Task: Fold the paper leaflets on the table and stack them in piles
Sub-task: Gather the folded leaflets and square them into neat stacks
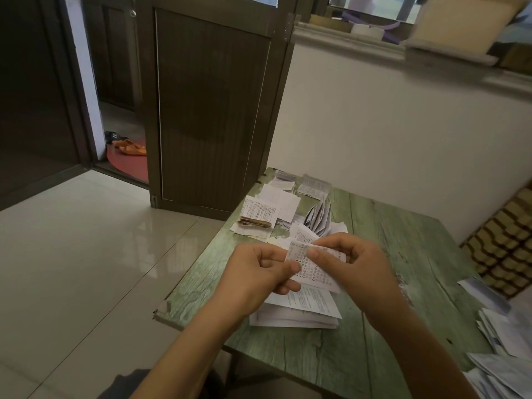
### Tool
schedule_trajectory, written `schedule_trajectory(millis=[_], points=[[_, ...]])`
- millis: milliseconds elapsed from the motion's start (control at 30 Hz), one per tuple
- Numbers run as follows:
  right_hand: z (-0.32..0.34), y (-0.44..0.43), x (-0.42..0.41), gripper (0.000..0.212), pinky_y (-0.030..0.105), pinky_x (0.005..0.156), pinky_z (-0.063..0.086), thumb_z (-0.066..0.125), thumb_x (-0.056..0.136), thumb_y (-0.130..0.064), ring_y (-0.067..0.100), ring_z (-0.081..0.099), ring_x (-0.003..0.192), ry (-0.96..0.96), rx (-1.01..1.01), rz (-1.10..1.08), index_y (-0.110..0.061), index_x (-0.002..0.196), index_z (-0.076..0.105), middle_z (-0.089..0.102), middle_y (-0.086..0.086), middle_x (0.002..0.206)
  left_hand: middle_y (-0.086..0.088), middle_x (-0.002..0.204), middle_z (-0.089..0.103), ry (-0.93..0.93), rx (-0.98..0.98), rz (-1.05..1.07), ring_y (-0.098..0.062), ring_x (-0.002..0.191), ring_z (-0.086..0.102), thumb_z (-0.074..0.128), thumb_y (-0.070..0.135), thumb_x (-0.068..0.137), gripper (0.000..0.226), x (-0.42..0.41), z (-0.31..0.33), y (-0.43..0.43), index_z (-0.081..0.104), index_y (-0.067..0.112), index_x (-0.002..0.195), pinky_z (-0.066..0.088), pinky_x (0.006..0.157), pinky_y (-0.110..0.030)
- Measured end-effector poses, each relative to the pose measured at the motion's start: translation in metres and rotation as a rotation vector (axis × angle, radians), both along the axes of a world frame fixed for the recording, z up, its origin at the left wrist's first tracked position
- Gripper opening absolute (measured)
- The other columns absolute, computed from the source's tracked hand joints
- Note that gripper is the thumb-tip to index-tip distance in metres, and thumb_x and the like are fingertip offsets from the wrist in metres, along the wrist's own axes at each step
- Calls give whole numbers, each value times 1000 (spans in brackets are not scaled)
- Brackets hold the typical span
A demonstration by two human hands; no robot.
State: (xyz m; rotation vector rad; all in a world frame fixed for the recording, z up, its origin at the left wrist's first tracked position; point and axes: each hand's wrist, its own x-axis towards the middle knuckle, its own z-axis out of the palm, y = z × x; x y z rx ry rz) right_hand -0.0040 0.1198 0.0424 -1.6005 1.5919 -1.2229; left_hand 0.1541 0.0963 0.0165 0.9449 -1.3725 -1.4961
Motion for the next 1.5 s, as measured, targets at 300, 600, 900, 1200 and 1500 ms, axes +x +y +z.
schedule_trajectory(millis=[300, 600, 900, 1200, 1500], points=[[-6, -1, 5, 2, 14, 60, 50, 72, 77, -10, 8, 64, 67, 46, 16, 146, -11, 76, 71, 70, 4, 74, 0, 59, 55, -154, -217, 71, -1, 52, 48, 61, 26, 87, 21, -5, -6, -4, 64, 21, 67, 40, 51, -13], [-13, -1, -3, 16, 20, 60, 54, 72, 62, -22, 16, 69, 68, -165, 146, 91, -8, 69, 70, 72, 7, 71, 7, 48, 50, -322, -310, 178, 2, 40, 44, 66, 28, 84, 29, -9, -2, -3, 55, 22, 58, 36, 45, -8], [-14, 11, -29, 4, 17, 46, 45, 71, 72, -6, 10, 56, 48, -215, 116, -46, -4, 69, 70, 67, 6, 58, 5, 48, 50, -271, -273, 170, 2, 39, 43, 66, 25, 84, 28, -11, -3, -4, 57, 16, 59, 36, 45, -6], [-18, 19, -21, 27, 23, 61, 56, 69, 71, -24, 15, 69, 71, -194, 218, 45, -9, 93, 62, 73, 5, 82, 6, 44, 50, -245, -305, 184, 1, 40, 44, 66, 25, 84, 32, -20, -11, -7, 56, 16, 55, 38, 46, -9], [-26, 5, -30, 5, 22, 53, 47, 62, 85, -10, 10, 60, 59, -538, 67, -281, -6, 85, 60, 69, -1, 68, 5, 92, 74, 73, 21, 75, -7, 83, 69, 66, 50, 61, 51, -19, -9, -10, 65, 22, 103, 55, 76, -21]])
